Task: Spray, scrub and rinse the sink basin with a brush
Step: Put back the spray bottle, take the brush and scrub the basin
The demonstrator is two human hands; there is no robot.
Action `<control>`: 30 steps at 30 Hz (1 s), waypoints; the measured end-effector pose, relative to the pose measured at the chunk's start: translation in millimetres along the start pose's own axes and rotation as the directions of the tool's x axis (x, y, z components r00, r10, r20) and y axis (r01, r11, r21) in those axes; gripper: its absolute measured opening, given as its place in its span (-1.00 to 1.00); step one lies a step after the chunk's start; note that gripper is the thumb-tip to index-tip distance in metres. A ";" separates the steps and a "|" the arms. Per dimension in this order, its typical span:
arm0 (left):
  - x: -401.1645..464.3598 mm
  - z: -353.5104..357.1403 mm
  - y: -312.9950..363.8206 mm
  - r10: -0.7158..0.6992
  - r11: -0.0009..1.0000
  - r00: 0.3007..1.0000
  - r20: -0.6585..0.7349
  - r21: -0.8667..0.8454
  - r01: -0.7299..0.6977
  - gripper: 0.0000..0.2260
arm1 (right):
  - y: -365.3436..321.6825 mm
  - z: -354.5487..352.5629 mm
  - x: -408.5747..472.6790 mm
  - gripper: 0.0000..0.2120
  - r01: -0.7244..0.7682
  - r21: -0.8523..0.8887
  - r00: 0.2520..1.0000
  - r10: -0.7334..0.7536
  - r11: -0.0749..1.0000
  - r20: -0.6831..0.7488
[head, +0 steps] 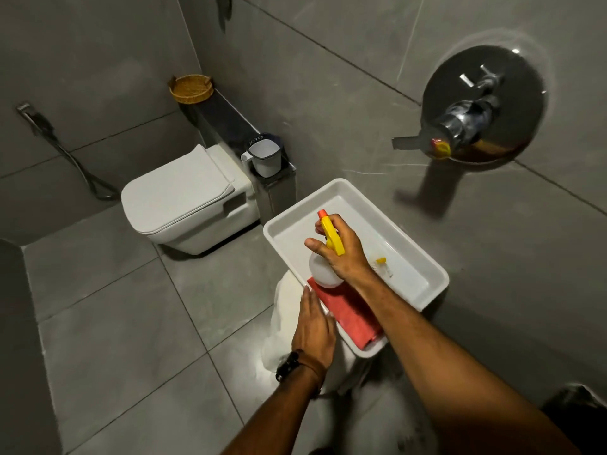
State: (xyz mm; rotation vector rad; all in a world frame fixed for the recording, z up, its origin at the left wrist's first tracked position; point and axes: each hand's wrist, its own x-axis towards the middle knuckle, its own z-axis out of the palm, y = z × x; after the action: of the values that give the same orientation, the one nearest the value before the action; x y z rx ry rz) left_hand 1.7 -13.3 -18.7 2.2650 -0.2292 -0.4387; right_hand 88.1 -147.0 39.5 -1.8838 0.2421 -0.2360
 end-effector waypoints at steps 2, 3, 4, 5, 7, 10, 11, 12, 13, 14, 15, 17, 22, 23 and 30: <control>7.2 4.2 -3.6 0.017 0.999 1.000 0.019 0.033 -0.018 -0.38 | 9.4 12.1 17.2 -0.58 0.008 0.001 1.000 -0.008 1.000 0.019; 10.6 5.7 -5.0 0.024 0.998 0.999 0.026 0.050 -0.026 -0.35 | 14.0 17.1 24.0 -0.57 0.008 0.006 0.999 -0.008 1.000 0.031; 13.0 6.8 -6.2 0.030 0.997 0.999 0.030 0.067 -0.032 -0.34 | 17.7 21.4 29.4 -0.56 0.011 0.010 0.999 -0.011 1.000 0.038; 15.4 8.3 -8.4 0.036 0.996 0.999 0.031 0.082 -0.039 -0.32 | 22.1 25.6 34.4 -0.57 0.012 0.015 0.999 -0.012 1.000 0.043; 17.7 11.2 -12.0 0.042 0.993 0.999 0.030 0.109 -0.045 -0.29 | 30.2 33.8 41.8 -0.57 0.005 0.028 0.998 -0.007 1.000 0.055; 18.8 16.1 -16.4 0.012 0.999 1.000 0.018 0.052 -0.013 -0.29 | 37.4 45.7 47.2 -0.58 0.004 0.043 0.997 -0.007 0.999 0.071; 18.0 16.7 -16.3 -0.005 1.000 1.000 0.023 0.028 0.004 -0.29 | 38.4 48.8 48.4 -0.59 0.006 0.046 0.997 -0.010 0.999 0.079; 17.4 16.8 -16.1 -0.008 1.000 0.999 0.032 0.021 0.007 -0.30 | 38.8 50.9 49.3 -0.60 0.009 0.048 0.996 -0.014 0.999 0.090; 16.6 16.7 -16.9 0.004 0.999 0.999 0.032 0.034 -0.005 -0.31 | 38.7 52.5 50.0 -0.61 0.008 0.049 0.995 -0.013 0.999 0.100; 15.2 15.8 -17.9 0.030 0.997 0.999 0.025 0.070 -0.031 -0.31 | 38.5 53.3 50.3 -0.61 0.001 0.052 0.994 -0.007 0.999 0.109; 14.4 15.2 -18.0 0.055 0.993 0.998 0.021 0.107 -0.057 -0.32 | 38.1 52.6 50.5 -0.59 -0.007 0.052 0.993 0.001 0.999 0.117; 12.9 16.0 -15.6 0.076 0.989 0.997 0.024 0.122 -0.078 -0.34 | 36.6 48.3 50.8 -0.50 -0.019 0.028 0.990 0.015 0.999 0.143; 14.9 14.4 -11.2 0.041 0.998 0.999 0.012 0.055 -0.042 -0.30 | 46.8 9.8 31.9 -0.31 -0.041 -0.173 0.980 0.073 0.984 0.187; 15.2 14.8 -11.8 0.054 0.995 0.998 0.012 0.082 -0.055 -0.29 | 52.7 -3.2 21.3 -0.37 -0.061 -0.251 0.991 0.089 0.966 0.102; 13.7 9.3 -3.0 0.035 0.994 0.999 0.035 0.106 -0.039 -0.29 | 82.6 -70.4 -43.2 -0.55 -0.476 -0.852 0.827 0.440 0.216 -0.350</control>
State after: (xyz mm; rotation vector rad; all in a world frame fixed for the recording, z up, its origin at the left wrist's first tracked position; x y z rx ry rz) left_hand 10.9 -21.8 -30.0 2.3553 -0.3178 -0.4541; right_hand 22.8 -224.6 -18.4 -2.8131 1.1763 0.4147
